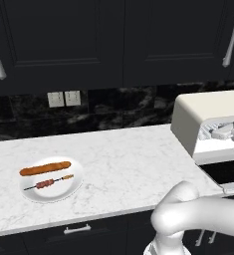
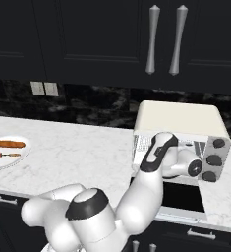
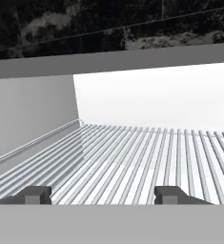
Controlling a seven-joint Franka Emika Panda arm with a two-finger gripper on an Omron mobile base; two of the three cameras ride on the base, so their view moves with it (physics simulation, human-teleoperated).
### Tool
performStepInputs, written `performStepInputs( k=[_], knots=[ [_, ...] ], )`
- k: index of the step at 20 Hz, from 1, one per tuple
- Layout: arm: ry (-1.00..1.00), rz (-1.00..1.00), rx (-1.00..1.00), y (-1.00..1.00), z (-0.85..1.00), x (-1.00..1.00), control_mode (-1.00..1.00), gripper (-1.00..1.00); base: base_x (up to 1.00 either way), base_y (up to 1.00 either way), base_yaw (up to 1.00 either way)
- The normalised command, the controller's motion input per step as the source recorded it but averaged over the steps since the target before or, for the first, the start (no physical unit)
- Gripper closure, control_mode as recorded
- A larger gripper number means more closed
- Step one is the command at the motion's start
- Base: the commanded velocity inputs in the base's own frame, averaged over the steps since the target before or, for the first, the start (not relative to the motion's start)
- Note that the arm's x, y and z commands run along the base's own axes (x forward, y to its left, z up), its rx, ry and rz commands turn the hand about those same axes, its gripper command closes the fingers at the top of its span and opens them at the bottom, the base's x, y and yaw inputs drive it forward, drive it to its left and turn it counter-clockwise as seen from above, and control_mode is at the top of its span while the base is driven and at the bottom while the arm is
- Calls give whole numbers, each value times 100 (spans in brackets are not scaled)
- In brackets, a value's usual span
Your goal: Pick up the kebab skewer and baguette bread, and place them inside the toaster oven. Close the toaster oven door and start by setting the timer.
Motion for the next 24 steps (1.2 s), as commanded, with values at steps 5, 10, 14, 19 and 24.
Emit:
performStepInputs(
  k=[5,10,14,19,24],
  knots=[
    [0,-5,0,-18,-70,-15,-100,-100,0,0,0],
    [10,-3,0,-24,-67,-61,-100,-100,0,0,0],
    [36,0,0,-37,-40,-100,-100,-100,0,0,0],
    [36,-1,-1,-14,-46,-100,-100,-100,0,0,0],
    [31,-1,-4,-9,-48,-100,-100,-100,0,0,0]
  ],
)
